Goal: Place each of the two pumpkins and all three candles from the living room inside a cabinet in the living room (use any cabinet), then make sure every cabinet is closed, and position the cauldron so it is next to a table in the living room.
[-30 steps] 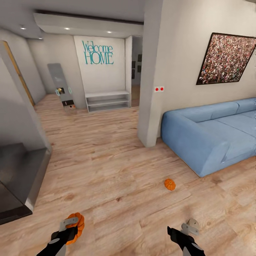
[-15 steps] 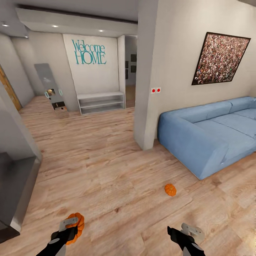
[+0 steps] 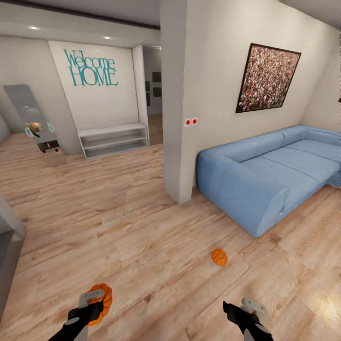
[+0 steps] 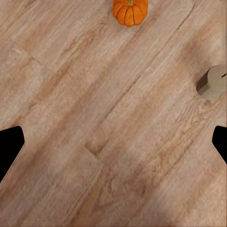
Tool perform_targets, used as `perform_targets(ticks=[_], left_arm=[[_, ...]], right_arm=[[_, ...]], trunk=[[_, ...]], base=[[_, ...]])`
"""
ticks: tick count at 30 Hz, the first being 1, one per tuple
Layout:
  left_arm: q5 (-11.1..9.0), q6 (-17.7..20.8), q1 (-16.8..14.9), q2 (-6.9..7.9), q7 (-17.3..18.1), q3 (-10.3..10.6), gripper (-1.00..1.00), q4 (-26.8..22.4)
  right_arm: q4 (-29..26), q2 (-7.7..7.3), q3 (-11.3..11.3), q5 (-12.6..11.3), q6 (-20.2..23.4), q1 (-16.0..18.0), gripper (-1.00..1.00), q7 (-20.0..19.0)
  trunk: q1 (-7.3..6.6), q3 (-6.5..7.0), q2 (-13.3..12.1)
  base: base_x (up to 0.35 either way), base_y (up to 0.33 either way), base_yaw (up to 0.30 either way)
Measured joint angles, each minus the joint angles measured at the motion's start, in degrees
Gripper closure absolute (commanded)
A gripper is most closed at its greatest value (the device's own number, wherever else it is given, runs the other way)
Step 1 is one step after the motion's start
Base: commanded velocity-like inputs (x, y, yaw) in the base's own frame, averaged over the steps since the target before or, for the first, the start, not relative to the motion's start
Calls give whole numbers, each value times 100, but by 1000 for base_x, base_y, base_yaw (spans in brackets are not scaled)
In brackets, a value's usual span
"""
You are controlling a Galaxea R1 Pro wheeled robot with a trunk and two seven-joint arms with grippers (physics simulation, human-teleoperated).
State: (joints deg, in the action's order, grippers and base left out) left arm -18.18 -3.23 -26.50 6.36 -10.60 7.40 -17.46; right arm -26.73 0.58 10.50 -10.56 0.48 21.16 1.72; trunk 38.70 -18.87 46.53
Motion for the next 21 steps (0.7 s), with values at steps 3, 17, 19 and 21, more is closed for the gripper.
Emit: perform_targets(ticks=[3, 17, 19, 21], left_arm=[[0, 0, 1, 1, 0, 1, 100, -1], [0, 0, 1, 1, 0, 1, 100, -1], [0, 0, 1, 0, -1, 0, 100, -1], [0, 0, 1, 0, 0, 2, 100, -1]], right_arm=[[-4, 0, -4, 0, 0, 1, -100, -2], [-13, 0, 0, 4, -10, 1, -100, -4], [-16, 0, -10, 40, -25, 1, -100, 28], [-17, 0, -11, 53, -34, 1, -100, 38]], trunk=[[0, 0, 0], [0, 0, 0], [0, 0, 0], [0, 0, 0]], base=[[299, 156, -30], [298, 157, -84], [297, 158, -3], [297, 154, -1]])
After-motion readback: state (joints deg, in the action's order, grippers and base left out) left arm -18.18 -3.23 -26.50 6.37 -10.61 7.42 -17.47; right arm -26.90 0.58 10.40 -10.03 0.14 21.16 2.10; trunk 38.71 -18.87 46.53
